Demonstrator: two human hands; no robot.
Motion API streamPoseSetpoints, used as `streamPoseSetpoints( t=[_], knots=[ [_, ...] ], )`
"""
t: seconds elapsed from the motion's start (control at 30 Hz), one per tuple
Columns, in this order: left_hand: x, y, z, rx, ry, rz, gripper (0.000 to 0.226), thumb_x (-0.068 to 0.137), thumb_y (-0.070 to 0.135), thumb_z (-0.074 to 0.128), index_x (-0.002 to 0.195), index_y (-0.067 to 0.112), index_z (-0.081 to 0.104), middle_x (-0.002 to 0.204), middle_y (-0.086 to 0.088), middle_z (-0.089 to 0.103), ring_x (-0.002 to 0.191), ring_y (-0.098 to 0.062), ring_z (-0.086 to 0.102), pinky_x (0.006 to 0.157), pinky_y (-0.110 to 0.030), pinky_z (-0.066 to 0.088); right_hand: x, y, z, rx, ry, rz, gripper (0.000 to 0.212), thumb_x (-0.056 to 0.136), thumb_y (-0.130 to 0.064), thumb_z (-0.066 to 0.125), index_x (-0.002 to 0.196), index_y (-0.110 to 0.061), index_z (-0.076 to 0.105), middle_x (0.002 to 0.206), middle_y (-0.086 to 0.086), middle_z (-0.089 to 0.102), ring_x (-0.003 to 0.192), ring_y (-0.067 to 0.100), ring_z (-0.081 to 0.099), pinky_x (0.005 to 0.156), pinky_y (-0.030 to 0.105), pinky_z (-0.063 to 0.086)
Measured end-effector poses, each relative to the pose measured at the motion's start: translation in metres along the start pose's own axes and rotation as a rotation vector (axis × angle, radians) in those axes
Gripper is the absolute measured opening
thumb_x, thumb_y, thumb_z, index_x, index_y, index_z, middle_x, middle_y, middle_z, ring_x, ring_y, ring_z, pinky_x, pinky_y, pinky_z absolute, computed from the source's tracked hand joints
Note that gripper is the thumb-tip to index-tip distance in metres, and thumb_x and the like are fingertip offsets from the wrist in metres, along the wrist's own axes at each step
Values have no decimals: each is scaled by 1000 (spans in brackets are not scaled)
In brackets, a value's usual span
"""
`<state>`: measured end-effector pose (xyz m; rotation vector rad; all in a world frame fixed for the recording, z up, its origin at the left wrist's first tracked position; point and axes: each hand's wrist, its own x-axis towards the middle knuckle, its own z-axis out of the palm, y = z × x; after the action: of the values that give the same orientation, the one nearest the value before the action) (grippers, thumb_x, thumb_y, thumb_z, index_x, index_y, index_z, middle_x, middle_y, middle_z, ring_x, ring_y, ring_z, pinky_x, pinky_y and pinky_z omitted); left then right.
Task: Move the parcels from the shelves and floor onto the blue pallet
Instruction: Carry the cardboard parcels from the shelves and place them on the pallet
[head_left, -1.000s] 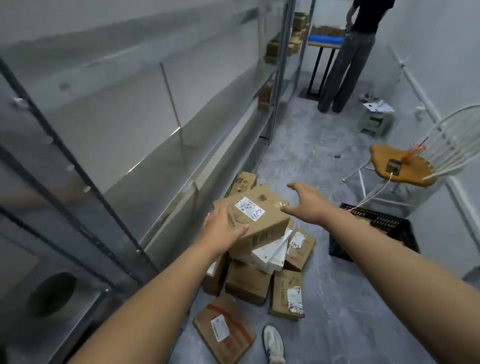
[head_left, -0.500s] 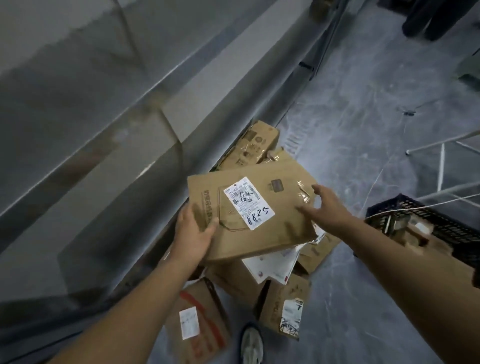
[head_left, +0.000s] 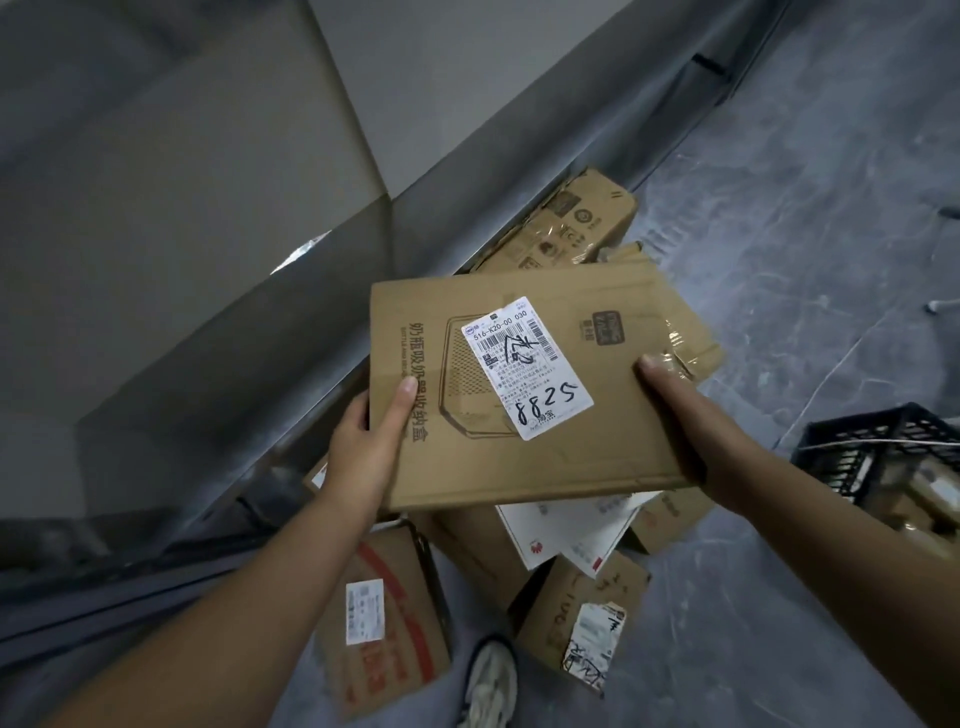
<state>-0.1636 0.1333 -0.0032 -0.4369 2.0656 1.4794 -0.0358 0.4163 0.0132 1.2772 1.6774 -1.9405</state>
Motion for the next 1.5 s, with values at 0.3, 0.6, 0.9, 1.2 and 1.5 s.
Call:
streamPoseSetpoints(
  t=[0.3,0.6,0.9,1.2,1.5],
  knots=[
    [-109,-16,-79,-187,34,-15,35,82,58,67,109,36,65,102,6,75,91,-14,72,83,-36,57,-101,-14,39,-155,-3,-100,67,68,-78,64,121,-37,61,114,-2,71,97,23,72,86,44,57],
    [-334,-130,-281,-342,335,-38,41,82,57,67,114,32,64,101,10,73,89,-7,70,75,-25,54,-294,48,197,-376,-346,-155,54,80,-64,63,122,-31,63,114,0,72,101,21,71,89,41,55],
    [-627,-287,-495,-594,847,-83,39,82,55,70,109,27,65,101,10,72,92,-7,68,78,-24,52,-520,167,448,-725,-827,-203,59,74,-71,60,120,-35,65,114,-6,72,102,16,70,96,40,51],
    [-829,-388,-597,-823,1373,-105,24,87,49,67,106,34,64,87,22,67,72,9,64,53,-7,45,-709,266,660,-974,-1279,-287,45,82,-59,63,117,-32,66,109,-1,74,97,19,72,78,33,58],
    [-920,-490,-700,-973,1706,-233,26,84,49,69,105,33,67,96,9,73,91,-12,70,81,-32,55,-841,391,852,-1227,-1560,-325,57,72,-74,63,114,-36,66,105,-2,75,96,21,72,94,43,52]
  ],
)
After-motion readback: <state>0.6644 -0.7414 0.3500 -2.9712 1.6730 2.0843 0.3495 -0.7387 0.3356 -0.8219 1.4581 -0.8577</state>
